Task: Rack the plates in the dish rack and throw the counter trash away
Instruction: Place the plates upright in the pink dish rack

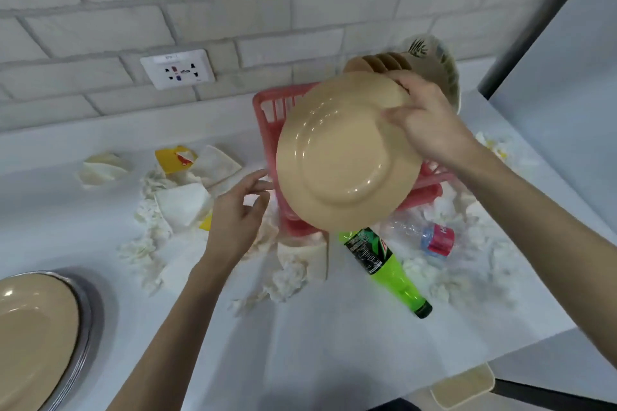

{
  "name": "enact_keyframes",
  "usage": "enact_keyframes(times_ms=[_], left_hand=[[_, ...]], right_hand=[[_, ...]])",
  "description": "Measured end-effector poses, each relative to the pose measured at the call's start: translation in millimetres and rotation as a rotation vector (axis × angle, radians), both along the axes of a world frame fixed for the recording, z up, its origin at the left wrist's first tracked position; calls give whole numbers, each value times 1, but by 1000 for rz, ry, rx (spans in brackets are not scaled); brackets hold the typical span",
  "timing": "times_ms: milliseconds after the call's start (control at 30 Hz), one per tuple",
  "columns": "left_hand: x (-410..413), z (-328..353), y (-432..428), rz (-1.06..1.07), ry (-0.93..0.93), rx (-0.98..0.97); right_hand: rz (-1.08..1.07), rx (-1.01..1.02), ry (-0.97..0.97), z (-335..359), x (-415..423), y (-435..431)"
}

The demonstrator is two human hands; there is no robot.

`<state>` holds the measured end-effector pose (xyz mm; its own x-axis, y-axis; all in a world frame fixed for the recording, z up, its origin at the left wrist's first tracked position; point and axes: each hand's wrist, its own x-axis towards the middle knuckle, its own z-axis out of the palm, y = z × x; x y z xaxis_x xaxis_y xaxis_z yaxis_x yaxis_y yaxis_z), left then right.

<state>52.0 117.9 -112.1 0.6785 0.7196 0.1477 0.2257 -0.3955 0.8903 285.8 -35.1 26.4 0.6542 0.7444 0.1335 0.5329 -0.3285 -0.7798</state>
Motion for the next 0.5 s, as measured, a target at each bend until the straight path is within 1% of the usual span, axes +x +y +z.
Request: enact_keyframes(times_ms=[100,200,367,500], left_hand=[[13,-10,-11,-127,57,203],[23,-25,-16,-217,116,330],[32,-47,-25,-248,121,409],[33,-50,-27,-217,96,406]], right_hand=[[-26,-76,-160,21,24,1],[-64,-187,-298,35,38,9],[-77,-325,-505,43,42,28],[-71,-452,-637,45,35,53]])
